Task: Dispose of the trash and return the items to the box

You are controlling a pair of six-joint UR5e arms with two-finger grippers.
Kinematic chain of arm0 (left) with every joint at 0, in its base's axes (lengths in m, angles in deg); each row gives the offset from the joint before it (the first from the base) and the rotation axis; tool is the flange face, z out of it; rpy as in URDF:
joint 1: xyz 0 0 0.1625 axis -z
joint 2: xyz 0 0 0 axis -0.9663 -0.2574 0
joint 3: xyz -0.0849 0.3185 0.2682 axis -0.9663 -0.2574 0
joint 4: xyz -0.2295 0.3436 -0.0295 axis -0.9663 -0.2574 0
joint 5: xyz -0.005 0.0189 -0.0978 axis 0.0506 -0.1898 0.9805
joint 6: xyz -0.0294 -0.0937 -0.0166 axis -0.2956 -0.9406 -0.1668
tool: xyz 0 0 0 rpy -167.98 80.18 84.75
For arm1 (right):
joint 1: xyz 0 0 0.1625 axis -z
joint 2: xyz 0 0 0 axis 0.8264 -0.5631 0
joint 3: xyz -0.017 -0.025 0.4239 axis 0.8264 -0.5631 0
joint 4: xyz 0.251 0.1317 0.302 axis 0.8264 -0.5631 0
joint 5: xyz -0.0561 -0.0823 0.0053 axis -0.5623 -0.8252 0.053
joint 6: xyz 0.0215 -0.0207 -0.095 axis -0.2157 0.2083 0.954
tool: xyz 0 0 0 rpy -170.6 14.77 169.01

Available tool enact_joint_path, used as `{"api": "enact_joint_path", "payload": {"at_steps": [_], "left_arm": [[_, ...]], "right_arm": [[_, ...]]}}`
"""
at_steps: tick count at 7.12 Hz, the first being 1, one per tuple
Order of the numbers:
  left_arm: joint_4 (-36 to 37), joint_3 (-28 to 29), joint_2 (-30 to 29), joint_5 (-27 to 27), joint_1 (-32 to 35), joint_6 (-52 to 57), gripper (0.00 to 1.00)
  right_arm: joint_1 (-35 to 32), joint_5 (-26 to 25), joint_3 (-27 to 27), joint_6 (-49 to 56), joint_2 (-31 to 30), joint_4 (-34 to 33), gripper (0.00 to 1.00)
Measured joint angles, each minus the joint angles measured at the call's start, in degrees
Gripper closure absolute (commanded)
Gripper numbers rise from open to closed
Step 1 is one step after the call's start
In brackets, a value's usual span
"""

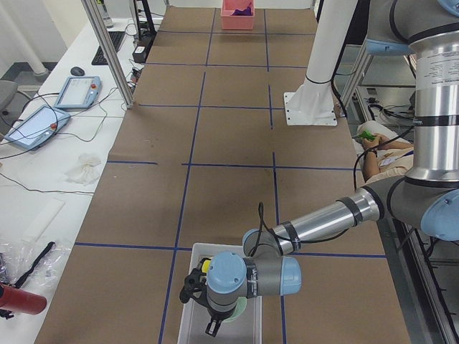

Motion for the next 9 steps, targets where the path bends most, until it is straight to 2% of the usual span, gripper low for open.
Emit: {"api": "enact_joint_path", "payload": {"at_steps": [2, 5, 6, 7, 9], "left_arm": [[-5.6, 4.6, 0.0, 1.2, -0.1, -2.2, 1.00], [-7.3, 7.1, -0.1, 3.2, -0.3, -2.9, 0.98], [-7.5, 7.3, -0.1, 3.4, -0.3, -2.9, 0.48], [-7.6, 7.3, -0.2, 3.4, -0.4, -2.9, 0.18], [-8.3, 7.3, -0.3, 3.3, -0.4, -2.9, 0.16]], "right_arm": [[0.0, 0.0, 0.0, 0.0, 0.0, 0.0, 0.00], [0.0, -0.1, 0.1, 0.0, 0.0, 0.0, 0.00], [0.0, -0.1, 0.1, 0.0, 0.0, 0.0, 0.00], [0.0, -0.2, 0.1, 0.0, 0.0, 0.0, 0.00], [0.0, -0.5, 0.2, 0.0, 0.1, 0.0, 0.00]]}}
